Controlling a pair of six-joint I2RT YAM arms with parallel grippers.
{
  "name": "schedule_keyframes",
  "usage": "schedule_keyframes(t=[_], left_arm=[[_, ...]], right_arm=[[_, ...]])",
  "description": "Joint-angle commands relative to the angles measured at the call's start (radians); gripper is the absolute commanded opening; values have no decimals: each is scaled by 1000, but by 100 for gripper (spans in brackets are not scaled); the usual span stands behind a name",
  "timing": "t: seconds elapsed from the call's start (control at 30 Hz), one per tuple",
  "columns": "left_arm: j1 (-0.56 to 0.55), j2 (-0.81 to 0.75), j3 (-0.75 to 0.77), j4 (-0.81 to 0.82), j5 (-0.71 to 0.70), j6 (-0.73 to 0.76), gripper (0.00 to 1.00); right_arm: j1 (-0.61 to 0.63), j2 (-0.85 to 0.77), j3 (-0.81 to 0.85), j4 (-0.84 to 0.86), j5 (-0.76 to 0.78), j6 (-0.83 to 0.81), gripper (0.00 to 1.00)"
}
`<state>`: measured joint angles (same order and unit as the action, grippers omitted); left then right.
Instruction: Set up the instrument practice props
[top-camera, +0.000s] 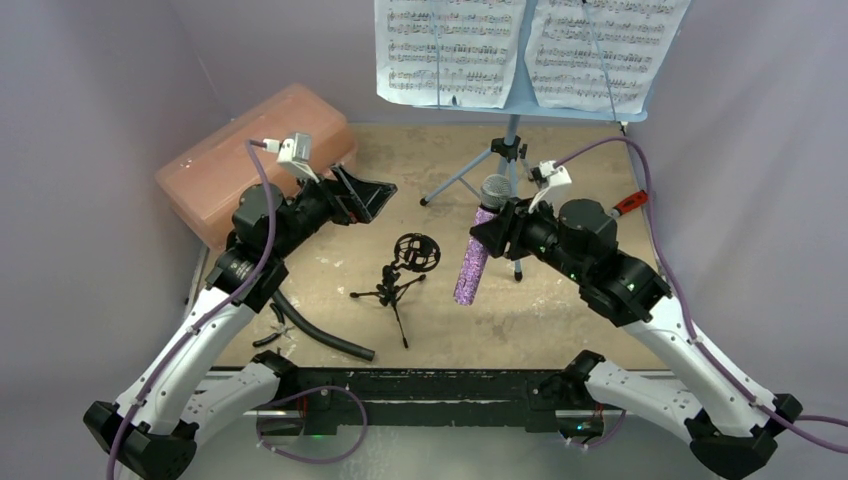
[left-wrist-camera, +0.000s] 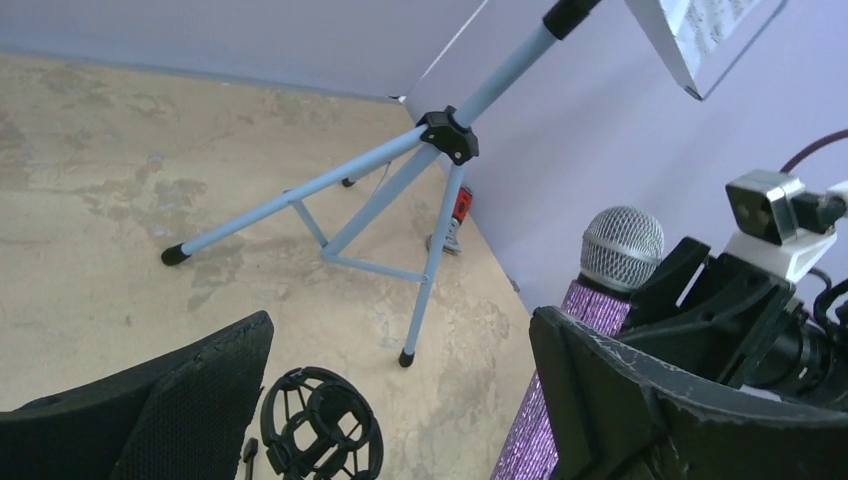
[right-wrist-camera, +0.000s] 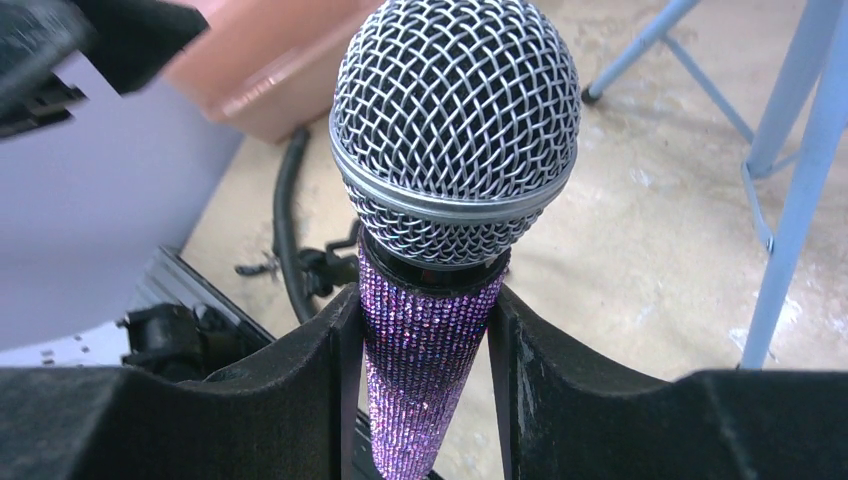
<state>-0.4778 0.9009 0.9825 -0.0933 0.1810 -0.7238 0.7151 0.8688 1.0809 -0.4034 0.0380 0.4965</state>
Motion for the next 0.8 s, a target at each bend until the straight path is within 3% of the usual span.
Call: schedule_keyframes(t=[0.0, 0.23, 0.47, 0.77], left_arm=[[7, 5, 17, 75, 102, 92, 99], [6, 42, 44, 43, 170, 136, 99], [7, 37, 25, 44, 153, 125, 99], [7, 11, -8, 24, 30, 96, 99]], right_arm=[[5, -38, 25, 211, 22, 26, 8], [4, -107, -77, 399, -34, -25, 0], [5, -179, -180, 534, 83, 34, 0], [4, -201, -267, 728, 89, -88, 0]])
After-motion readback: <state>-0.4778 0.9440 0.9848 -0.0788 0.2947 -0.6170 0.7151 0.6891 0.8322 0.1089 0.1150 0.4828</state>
